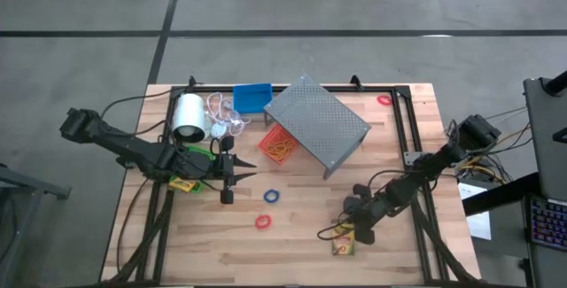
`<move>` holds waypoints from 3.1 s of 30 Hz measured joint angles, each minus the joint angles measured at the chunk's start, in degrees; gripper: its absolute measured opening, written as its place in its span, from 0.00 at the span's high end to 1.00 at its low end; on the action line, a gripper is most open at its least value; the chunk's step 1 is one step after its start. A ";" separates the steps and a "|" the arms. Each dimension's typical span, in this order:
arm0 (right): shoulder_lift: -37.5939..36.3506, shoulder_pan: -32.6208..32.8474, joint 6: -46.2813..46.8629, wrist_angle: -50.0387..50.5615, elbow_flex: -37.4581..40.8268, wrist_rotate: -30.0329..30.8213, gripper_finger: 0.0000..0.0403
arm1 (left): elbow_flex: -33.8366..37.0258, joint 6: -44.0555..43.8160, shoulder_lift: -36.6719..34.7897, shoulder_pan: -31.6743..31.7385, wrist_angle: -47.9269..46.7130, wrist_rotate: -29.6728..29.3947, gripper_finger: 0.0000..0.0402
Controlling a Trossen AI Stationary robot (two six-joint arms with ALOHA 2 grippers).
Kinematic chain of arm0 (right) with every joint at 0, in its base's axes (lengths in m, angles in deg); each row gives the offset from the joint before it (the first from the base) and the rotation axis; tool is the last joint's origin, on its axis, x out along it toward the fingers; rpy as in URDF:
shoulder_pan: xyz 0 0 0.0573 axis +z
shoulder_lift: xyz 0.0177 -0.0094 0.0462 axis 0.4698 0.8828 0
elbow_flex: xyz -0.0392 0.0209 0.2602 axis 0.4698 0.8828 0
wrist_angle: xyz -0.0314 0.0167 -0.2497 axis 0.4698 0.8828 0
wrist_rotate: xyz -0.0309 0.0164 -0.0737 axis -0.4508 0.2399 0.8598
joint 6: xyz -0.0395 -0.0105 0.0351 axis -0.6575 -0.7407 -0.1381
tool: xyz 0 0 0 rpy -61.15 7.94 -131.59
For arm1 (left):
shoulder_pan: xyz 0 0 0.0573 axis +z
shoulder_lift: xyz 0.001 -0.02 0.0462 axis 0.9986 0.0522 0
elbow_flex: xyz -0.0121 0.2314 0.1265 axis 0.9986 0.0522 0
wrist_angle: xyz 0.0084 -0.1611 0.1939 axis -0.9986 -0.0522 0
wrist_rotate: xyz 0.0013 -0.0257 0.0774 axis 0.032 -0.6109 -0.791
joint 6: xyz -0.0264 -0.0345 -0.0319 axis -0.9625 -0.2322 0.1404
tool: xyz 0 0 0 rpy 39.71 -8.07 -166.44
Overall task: Pick & Place Office Desk Supplies
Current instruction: Put the crayon box into the green bin
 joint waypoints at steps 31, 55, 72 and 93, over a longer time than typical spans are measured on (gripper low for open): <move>-8.84 -0.07 -2.36 -4.90 -0.07 16.53 0.98 | 0.00 0.01 0.00 -0.02 -0.42 0.00 0.78; -9.18 0.00 -5.33 -4.96 -0.07 25.78 0.98 | 0.00 -0.01 0.00 -0.07 -0.44 0.00 0.78; -9.42 0.00 -9.33 -5.35 -0.09 30.11 0.98 | 0.00 -0.01 0.00 -0.04 -0.44 0.00 0.78; -9.40 0.13 -18.76 -4.76 -3.28 35.82 0.98 | 0.00 -0.01 -0.01 0.00 -0.44 0.00 0.78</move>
